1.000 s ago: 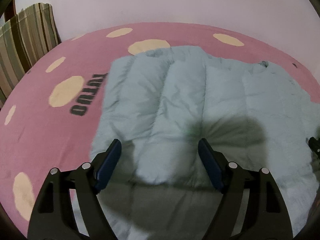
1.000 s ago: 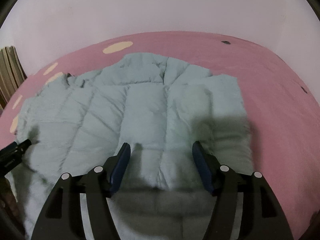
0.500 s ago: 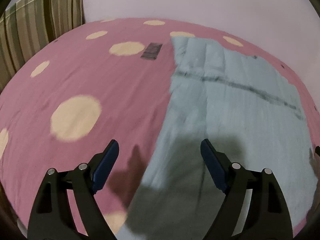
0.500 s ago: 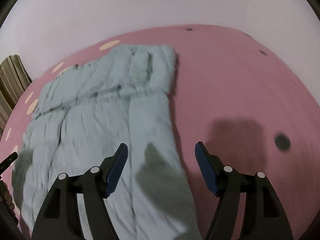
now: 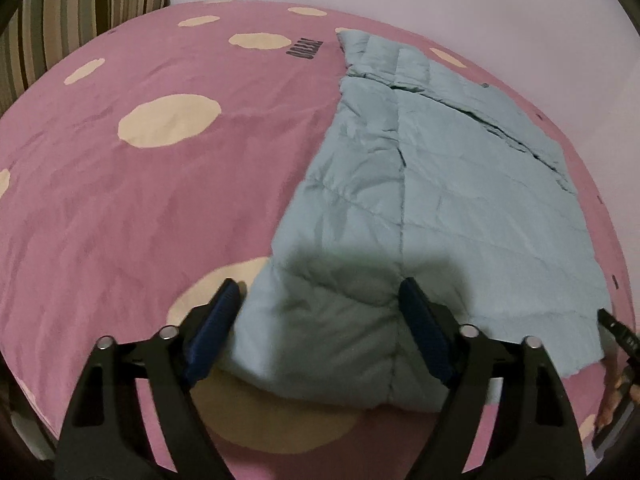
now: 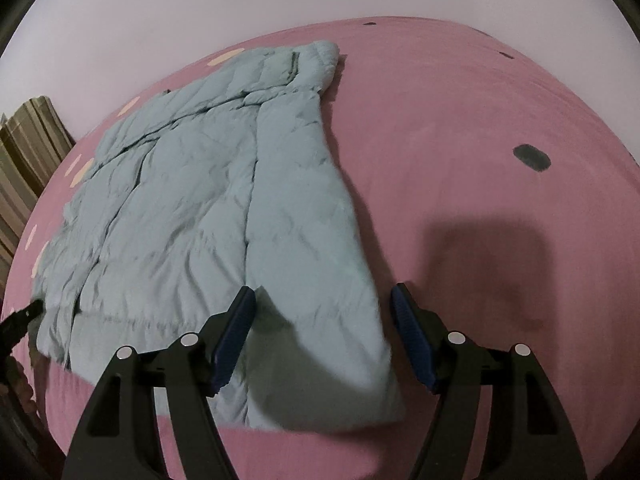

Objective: Fold large clothes

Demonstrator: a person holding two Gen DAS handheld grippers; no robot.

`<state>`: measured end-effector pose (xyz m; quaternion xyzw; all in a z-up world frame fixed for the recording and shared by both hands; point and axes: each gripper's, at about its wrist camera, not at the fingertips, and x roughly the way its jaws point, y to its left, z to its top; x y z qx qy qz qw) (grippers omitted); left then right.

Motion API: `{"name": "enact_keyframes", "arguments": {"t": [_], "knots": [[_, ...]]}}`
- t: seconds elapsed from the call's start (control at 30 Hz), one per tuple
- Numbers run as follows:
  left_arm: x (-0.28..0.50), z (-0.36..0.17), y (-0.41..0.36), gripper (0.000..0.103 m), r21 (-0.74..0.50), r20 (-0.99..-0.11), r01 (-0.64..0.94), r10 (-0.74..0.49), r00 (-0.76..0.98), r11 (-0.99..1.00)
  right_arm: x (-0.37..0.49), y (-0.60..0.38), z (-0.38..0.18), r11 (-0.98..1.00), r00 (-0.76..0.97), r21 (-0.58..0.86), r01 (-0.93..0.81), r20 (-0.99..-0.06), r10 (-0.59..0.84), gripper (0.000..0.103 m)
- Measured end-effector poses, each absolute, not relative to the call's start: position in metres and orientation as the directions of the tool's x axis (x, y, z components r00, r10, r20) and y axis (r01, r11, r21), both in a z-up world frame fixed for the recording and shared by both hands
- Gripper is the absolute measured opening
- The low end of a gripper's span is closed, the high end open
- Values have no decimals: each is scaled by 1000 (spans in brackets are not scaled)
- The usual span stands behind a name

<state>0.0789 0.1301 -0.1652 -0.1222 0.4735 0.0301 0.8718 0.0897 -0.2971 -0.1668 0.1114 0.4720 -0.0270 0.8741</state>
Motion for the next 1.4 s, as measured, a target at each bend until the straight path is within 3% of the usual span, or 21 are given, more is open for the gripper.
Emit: {"name": "enact_keyframes", "arguments": {"t": [0.03, 0.17, 0.23, 0.3, 0.4, 0.67, 1.0, 1.4], "knots": [[77, -165, 130, 67, -192, -831, -164, -71, 552, 968, 88, -296, -167, 974, 552, 169, 150, -832, 59, 67], [75, -163, 129, 46, -221, -825, -160, -97, 557, 962, 77, -291, -167, 976, 551, 166, 138, -832, 63, 44], [72, -163, 129, 27, -239, -821, -154, -114, 560, 959, 73, -289, -167, 975, 549, 180, 129, -832, 81, 34], [69, -161, 127, 18, -240, -814, -151, -115, 569, 959, 70, -288, -165, 972, 550, 202, 117, -828, 106, 21], [67, -153, 124, 9, -257, -796, -143, -125, 592, 956, 66, -289, -162, 962, 561, 250, 113, -815, 145, 11], [79, -96, 128, 6, -311, -714, -132, -139, 686, 941, 71, -297, -115, 929, 652, 360, 92, -726, 217, 7], [167, -47, 120, 6, -282, -666, -119, -105, 738, 952, 153, -312, -75, 889, 726, 449, 89, -640, 250, 7], [307, -70, 111, 6, -214, -712, -154, -46, 700, 965, 282, -321, -90, 889, 707, 438, 134, -671, 225, 7]]}}
